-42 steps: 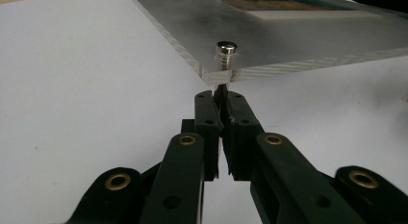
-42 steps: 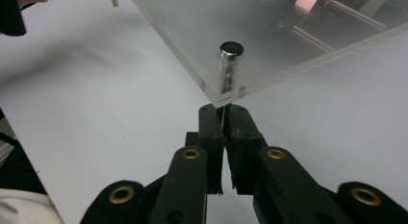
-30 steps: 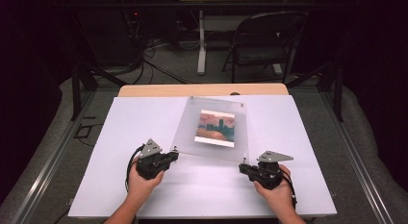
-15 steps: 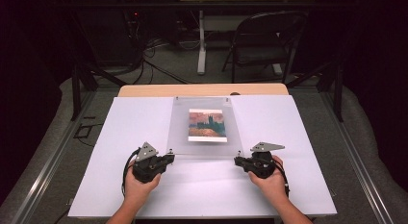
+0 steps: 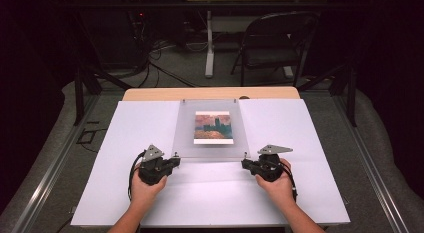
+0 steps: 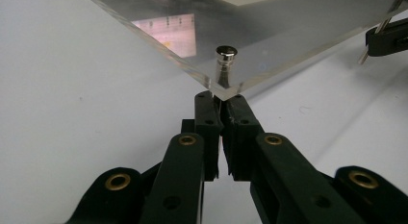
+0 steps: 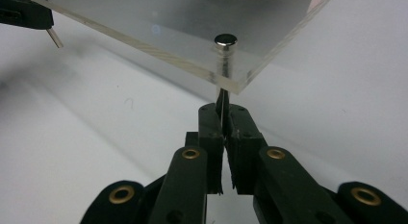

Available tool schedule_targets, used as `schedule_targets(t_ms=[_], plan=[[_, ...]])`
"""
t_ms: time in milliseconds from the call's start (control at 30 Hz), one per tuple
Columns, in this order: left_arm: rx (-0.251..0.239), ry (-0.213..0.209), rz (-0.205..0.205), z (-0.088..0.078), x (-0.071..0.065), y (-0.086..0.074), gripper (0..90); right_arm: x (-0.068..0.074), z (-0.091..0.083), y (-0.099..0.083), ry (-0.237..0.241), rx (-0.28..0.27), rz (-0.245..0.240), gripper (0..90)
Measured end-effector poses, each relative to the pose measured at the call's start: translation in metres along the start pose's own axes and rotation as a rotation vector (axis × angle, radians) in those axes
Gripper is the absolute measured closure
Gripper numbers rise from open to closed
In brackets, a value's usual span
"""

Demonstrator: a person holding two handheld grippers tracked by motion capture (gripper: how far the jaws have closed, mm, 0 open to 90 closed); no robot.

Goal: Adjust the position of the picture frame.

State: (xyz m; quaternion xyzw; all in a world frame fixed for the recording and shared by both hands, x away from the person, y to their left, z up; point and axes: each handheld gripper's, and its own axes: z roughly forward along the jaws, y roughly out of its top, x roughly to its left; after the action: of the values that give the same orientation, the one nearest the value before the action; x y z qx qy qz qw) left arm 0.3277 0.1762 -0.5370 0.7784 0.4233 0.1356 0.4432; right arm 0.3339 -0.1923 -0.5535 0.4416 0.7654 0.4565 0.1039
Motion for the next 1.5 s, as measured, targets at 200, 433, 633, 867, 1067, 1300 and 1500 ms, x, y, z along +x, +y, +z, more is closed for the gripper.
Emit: schedule_targets(t_ms=[200, 433, 633, 867, 1067, 1300, 1500], plan=[[0.008, -0.006, -0.012, 0.007, 0.000, 0.001, 85.6, -0.003, -0.003, 0.001, -0.023, -0.007, 0.005, 85.6], [0.016, -0.001, -0.011, 0.010, 0.000, 0.000, 85.5, -0.004, -0.002, -0.001, -0.031, -0.002, 0.011, 85.5], [0.039, -0.005, -0.024, 0.014, 0.003, -0.004, 85.4, -0.003, 0.000, -0.003, -0.033, 0.012, 0.005, 85.3], [0.063, -0.007, -0.025, 0.017, 0.002, -0.007, 85.3, -0.006, 0.002, -0.006, -0.030, 0.033, 0.013, 85.1], [0.060, -0.013, -0.027, 0.017, 0.002, -0.008, 85.2, -0.006, 0.002, -0.007, -0.028, 0.033, 0.012, 85.1], [0.053, 0.000, -0.018, 0.017, 0.001, -0.009, 84.2, -0.009, 0.001, -0.008, -0.007, 0.025, 0.050, 83.9], [0.053, -0.015, -0.023, 0.015, -0.002, -0.009, 74.2, -0.011, -0.001, -0.009, -0.003, 0.019, 0.089, 76.7]])
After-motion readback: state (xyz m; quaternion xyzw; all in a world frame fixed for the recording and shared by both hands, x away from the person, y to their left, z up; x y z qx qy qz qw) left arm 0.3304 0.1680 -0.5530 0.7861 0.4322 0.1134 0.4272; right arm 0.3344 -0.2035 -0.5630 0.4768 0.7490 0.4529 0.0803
